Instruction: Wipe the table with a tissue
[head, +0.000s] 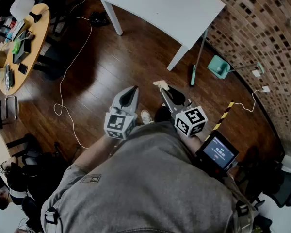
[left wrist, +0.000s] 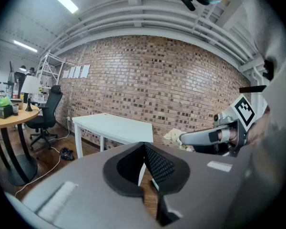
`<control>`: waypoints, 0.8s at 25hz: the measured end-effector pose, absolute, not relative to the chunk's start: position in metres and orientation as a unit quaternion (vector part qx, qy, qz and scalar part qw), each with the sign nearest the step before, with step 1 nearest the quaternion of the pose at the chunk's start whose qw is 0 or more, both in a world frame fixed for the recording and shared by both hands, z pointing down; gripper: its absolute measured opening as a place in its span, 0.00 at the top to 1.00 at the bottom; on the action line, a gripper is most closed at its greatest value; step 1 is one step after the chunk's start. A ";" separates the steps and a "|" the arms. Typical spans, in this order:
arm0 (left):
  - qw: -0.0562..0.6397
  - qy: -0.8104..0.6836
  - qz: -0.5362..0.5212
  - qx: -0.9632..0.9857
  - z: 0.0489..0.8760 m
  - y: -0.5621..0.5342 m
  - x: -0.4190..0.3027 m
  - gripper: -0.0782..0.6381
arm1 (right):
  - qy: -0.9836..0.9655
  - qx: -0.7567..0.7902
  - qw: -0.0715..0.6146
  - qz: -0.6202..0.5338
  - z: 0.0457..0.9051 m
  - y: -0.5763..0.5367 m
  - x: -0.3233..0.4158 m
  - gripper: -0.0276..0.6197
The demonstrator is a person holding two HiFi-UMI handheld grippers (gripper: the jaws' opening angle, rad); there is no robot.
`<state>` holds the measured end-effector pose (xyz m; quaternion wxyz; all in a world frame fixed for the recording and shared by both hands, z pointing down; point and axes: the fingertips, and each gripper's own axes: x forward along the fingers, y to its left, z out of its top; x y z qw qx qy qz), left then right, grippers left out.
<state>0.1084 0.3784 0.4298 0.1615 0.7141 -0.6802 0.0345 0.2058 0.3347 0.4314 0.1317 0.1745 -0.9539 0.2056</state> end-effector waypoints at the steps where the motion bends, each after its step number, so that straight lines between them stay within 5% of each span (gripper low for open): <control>1: 0.161 -0.682 0.033 0.713 0.429 0.377 0.107 0.89 | -0.954 0.174 0.132 0.205 0.432 0.332 0.204 0.81; 20: 0.152 -0.688 0.057 0.707 0.423 0.225 0.046 0.89 | -0.953 0.179 0.102 0.220 0.428 0.174 0.144 0.81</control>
